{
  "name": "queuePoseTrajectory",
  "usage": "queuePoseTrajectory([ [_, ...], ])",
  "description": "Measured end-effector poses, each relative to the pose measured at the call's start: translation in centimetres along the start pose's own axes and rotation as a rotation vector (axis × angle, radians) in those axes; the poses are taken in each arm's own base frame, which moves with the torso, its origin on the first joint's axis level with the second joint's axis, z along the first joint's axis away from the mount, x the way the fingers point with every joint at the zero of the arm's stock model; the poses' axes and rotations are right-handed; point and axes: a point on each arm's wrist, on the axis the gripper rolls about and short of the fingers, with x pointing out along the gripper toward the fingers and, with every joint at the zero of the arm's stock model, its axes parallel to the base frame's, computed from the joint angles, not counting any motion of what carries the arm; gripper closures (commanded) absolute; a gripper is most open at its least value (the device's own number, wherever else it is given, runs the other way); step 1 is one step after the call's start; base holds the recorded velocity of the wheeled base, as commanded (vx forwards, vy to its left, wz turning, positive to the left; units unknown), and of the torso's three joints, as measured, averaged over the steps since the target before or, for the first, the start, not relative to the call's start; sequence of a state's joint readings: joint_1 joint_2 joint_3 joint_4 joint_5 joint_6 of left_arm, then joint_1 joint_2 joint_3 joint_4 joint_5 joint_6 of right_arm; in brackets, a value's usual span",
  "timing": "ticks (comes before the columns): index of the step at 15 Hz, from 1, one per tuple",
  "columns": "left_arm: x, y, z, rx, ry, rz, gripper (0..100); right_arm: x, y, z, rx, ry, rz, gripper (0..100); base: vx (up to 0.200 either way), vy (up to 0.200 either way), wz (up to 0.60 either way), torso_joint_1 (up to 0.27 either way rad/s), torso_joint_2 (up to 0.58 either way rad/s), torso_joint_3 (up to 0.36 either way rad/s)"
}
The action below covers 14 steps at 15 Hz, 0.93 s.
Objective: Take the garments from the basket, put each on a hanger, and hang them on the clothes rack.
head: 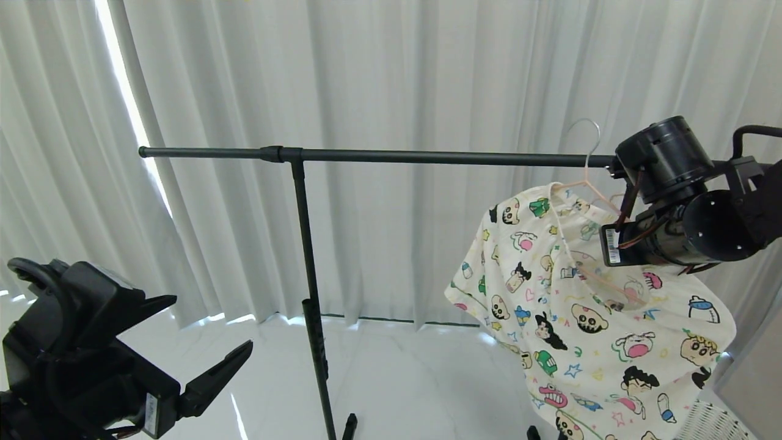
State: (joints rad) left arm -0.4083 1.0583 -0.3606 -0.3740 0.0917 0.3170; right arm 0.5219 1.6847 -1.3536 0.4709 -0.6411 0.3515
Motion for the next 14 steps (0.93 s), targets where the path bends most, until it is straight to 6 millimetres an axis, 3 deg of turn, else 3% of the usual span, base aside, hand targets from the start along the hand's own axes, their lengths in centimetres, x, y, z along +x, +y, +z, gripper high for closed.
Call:
queuePoseTrajectory([
  [7, 0.0, 0.0, 0.0, 0.003, 0.0, 0.0, 0, 0.2, 0.2, -0.5, -0.014, 0.015, -0.003, 100, 0.2, 0.0, 0.0, 0.003, 0.0, 0.002],
  [14, 0.0, 0.0, 0.0, 0.004, 0.0, 0.0, 0, 0.9, 0.4, -1.5, -0.043, 0.048, -0.014, 100, 0.0, 0.0, 0.0, 0.0, 0.0, 0.0],
])
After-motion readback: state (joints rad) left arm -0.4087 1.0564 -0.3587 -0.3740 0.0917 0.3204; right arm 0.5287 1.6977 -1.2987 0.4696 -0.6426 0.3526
